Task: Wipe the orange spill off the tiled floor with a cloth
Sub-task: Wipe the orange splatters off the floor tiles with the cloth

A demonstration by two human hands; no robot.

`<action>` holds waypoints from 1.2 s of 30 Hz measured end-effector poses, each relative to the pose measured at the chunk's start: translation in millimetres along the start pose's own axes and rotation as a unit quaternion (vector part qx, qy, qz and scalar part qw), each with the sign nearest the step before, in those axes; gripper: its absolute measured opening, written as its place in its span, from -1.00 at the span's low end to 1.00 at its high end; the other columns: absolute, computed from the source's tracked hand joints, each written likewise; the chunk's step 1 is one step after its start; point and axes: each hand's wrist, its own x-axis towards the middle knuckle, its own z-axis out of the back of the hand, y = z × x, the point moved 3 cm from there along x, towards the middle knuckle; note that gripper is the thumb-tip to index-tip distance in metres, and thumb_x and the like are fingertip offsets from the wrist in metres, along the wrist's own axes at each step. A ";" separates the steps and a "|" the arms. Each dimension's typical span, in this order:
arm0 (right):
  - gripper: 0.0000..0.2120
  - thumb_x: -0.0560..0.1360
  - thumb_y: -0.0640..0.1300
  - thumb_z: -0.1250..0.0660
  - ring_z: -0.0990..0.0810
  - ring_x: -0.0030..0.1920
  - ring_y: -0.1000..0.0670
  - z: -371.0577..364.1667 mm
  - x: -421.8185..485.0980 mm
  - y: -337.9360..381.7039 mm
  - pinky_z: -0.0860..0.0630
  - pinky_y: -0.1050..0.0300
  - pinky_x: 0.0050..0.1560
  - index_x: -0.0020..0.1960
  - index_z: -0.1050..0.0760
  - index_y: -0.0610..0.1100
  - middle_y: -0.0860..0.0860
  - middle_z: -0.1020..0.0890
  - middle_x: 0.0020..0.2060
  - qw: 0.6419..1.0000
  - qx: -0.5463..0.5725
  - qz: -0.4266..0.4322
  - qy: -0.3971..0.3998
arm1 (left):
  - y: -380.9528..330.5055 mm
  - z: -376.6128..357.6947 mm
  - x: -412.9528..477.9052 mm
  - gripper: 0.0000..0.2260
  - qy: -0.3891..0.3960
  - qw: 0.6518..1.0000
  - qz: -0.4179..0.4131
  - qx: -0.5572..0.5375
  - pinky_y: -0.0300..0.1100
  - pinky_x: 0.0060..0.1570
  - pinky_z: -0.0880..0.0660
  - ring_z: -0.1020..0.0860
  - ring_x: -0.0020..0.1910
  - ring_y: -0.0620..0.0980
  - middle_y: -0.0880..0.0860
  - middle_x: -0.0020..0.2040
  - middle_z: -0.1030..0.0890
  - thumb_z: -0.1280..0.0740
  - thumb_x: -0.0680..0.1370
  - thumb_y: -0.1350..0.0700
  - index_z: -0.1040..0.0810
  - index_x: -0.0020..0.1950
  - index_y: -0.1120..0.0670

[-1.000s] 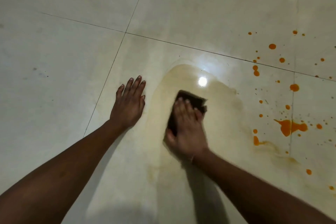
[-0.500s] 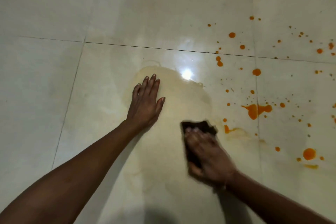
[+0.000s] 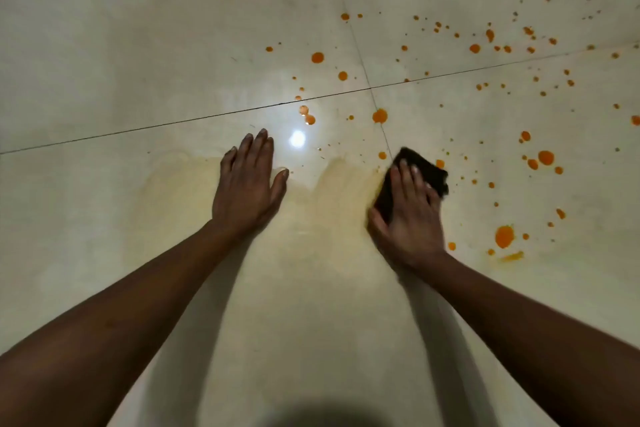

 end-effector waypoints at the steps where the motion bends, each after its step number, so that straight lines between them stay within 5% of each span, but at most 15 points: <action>1: -0.23 0.55 0.20 -0.10 0.10 0.60 -0.06 -0.6 11.1 5.7 0.06 -0.07 0.56 0.61 0.07 -0.15 -0.07 0.06 0.61 1.000 -0.001 -0.028 -0.002 | -1.6 -1.8 1.0 -0.47 0.002 1.000 -0.001 0.001 0.02 0.46 -0.08 -0.13 0.54 0.06 0.08 0.56 -0.19 -0.04 0.62 -0.13 -0.18 0.52 0.12; 7: -0.20 0.49 0.21 -0.16 -0.04 0.59 -0.06 -18.8 -113.9 -13.4 -0.03 -0.06 0.52 0.61 -0.02 -0.12 -0.02 0.01 0.61 0.997 0.002 0.073 0.041 | -12.8 15.2 -1.2 -0.45 0.021 1.000 0.008 0.001 0.08 0.48 -0.05 -0.11 0.55 0.11 0.12 0.57 -0.15 -0.01 0.61 -0.10 -0.20 0.52 0.18; 13: -0.24 0.56 0.19 -0.11 0.11 0.60 -0.05 8.0 46.8 -6.6 0.07 -0.06 0.56 0.61 0.06 -0.15 -0.07 0.03 0.61 0.997 0.008 -0.073 -0.020 | -57.6 7.1 -19.1 -0.42 0.033 0.996 -0.083 -0.029 0.11 0.46 -0.11 -0.17 0.53 0.13 0.13 0.55 -0.21 -0.01 0.58 -0.13 -0.24 0.51 0.18; 18: -0.20 0.50 0.22 -0.16 -0.01 0.59 -0.04 -22.0 -88.8 -5.1 0.02 -0.03 0.54 0.61 0.00 -0.08 -0.01 0.03 0.61 0.996 0.011 0.084 0.029 | -69.2 -2.5 -22.2 -0.41 0.070 0.995 -0.075 -0.001 0.05 0.50 -0.04 -0.08 0.56 0.08 0.09 0.58 -0.13 0.01 0.60 -0.15 -0.14 0.55 0.14; 20: -0.21 0.50 0.23 -0.15 -0.04 0.59 -0.05 -26.3 -72.5 -15.6 -0.05 -0.07 0.52 0.61 -0.02 -0.08 -0.02 0.01 0.60 0.992 0.006 0.123 0.023 | -67.9 -4.4 -22.8 -0.43 0.067 0.995 -0.078 0.015 0.07 0.49 -0.08 -0.11 0.55 0.09 0.10 0.57 -0.16 -0.01 0.61 -0.13 -0.17 0.54 0.15; 25: -0.25 0.55 0.20 -0.09 0.10 0.60 -0.03 4.3 55.8 6.9 0.07 -0.03 0.55 0.61 0.04 -0.13 -0.05 0.03 0.61 0.999 0.008 -0.027 -0.017 | -64.9 -13.2 -19.4 -0.46 0.053 0.995 -0.084 0.025 0.07 0.46 -0.14 -0.16 0.53 0.09 0.10 0.55 -0.21 -0.04 0.60 -0.09 -0.21 0.52 0.15; 30: -0.22 0.51 0.22 -0.15 -0.06 0.58 -0.05 -14.9 -64.4 -20.6 -0.09 -0.09 0.50 0.60 -0.05 -0.10 -0.03 -0.03 0.59 0.984 -0.015 0.173 0.036 | -68.8 -6.2 -21.2 -0.45 0.059 0.995 -0.081 0.021 0.06 0.47 -0.11 -0.16 0.54 0.10 0.11 0.55 -0.21 -0.05 0.60 -0.09 -0.21 0.52 0.16; 34: -0.27 0.56 0.16 -0.12 0.03 0.59 -0.04 12.6 46.7 -13.3 0.05 -0.03 0.55 0.61 -0.01 -0.12 -0.04 -0.02 0.60 0.999 0.021 -0.024 -0.018 | -66.5 -9.1 -20.8 -0.46 0.049 0.995 -0.083 0.024 0.07 0.46 -0.15 -0.20 0.52 0.10 0.11 0.54 -0.25 -0.05 0.59 -0.09 -0.25 0.50 0.16; 36: -0.26 0.54 0.15 -0.14 0.05 0.59 -0.04 5.4 57.9 19.8 0.03 -0.05 0.55 0.61 -0.01 -0.12 -0.04 -0.02 0.60 1.000 0.017 -0.004 -0.023 | -65.8 -11.4 -20.0 -0.46 0.046 0.995 -0.087 0.023 0.07 0.45 -0.16 -0.20 0.52 0.10 0.12 0.54 -0.26 -0.04 0.59 -0.09 -0.25 0.50 0.16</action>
